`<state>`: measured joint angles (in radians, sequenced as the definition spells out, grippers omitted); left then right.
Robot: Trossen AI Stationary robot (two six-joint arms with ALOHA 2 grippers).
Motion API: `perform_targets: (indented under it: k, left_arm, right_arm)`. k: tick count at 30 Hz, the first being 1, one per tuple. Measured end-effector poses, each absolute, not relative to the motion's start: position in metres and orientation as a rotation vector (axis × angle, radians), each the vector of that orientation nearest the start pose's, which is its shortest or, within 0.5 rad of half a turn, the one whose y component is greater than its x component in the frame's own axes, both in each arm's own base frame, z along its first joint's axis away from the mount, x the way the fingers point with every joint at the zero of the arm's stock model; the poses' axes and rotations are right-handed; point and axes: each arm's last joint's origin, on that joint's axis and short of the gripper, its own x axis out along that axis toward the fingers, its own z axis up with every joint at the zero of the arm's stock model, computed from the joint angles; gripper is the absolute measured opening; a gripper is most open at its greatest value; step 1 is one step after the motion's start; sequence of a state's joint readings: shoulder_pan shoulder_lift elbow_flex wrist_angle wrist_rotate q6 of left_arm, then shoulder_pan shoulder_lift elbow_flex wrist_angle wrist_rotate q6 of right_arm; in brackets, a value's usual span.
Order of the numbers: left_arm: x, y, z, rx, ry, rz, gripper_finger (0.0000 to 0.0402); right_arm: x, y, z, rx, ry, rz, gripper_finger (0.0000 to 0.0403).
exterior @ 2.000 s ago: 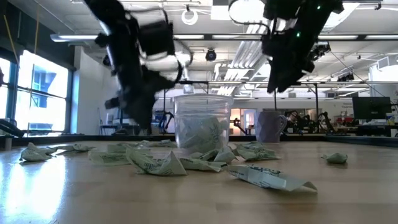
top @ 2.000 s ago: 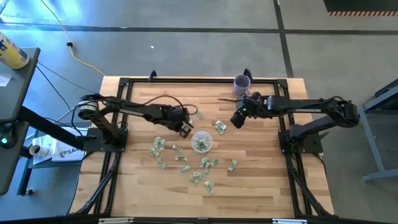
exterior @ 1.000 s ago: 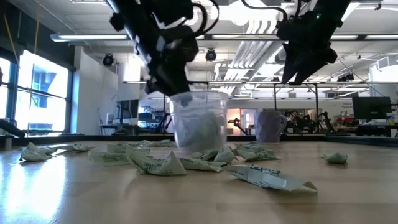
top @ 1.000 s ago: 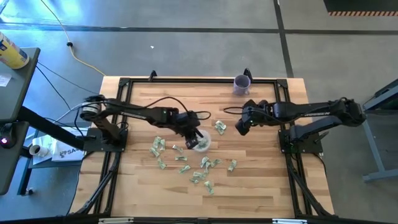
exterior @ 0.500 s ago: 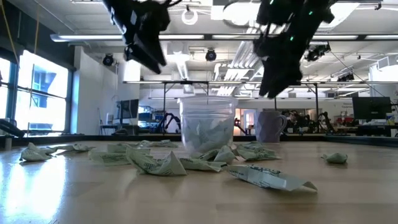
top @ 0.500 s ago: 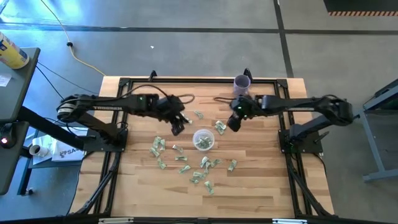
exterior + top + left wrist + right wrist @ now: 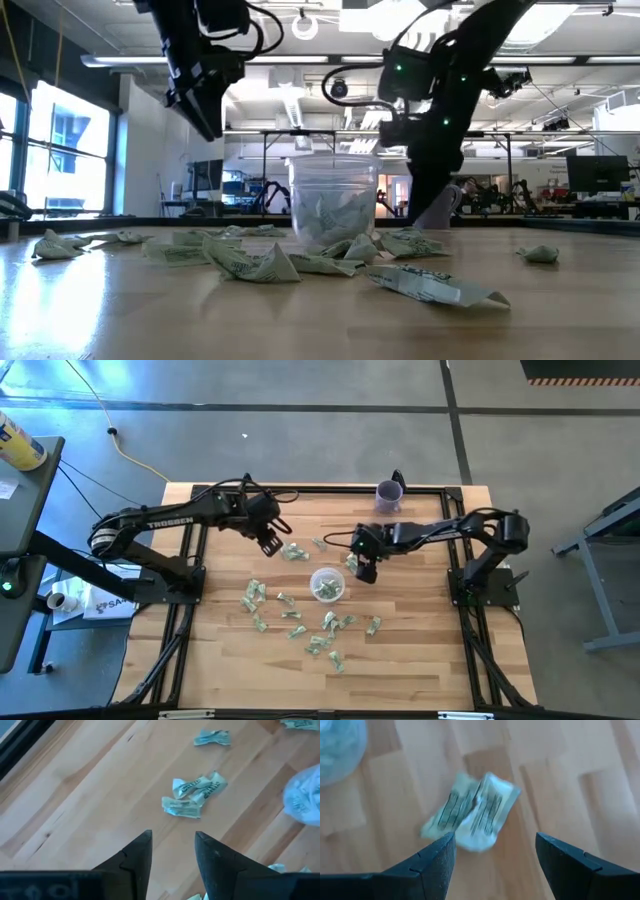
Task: Pick and place Stevia / Truvia into bins
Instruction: Put the green stevia packet into the transparent container
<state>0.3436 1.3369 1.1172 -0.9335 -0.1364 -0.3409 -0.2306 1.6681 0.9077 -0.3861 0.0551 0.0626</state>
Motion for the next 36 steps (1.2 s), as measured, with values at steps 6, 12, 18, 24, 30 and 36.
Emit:
perform_targets:
  k: [6,12,18,24,30,36]
  left_arm:
    - [0.236,0.088,0.278,-0.415,1.056,0.621,0.0177]
    - [0.236,0.088,0.278,-0.422,1.052,0.627,0.0177]
    - [0.236,0.088,0.278,-0.430,1.048,0.633,0.0177]
    - [0.237,0.089,0.279,-0.425,1.036,0.638,0.0177]
    - [0.238,0.089,0.278,-0.402,1.038,0.641,0.0177]
    - [0.234,0.090,0.275,-0.349,1.100,0.677,0.0177]
  right_arm:
    - [0.301,-0.082,0.141,0.164,1.127,-0.292,0.0264]
    - [0.304,-0.082,0.127,0.208,1.163,-0.274,0.0238]
    - [0.302,-0.082,0.129,0.216,1.159,-0.278,0.0152]
    - [0.299,-0.092,0.132,0.267,1.156,-0.313,0.0035]
    - [0.314,-0.091,0.178,0.254,1.106,-0.309,0.0018]
    - [0.341,-0.073,0.251,0.216,0.946,-0.151,0.0008]
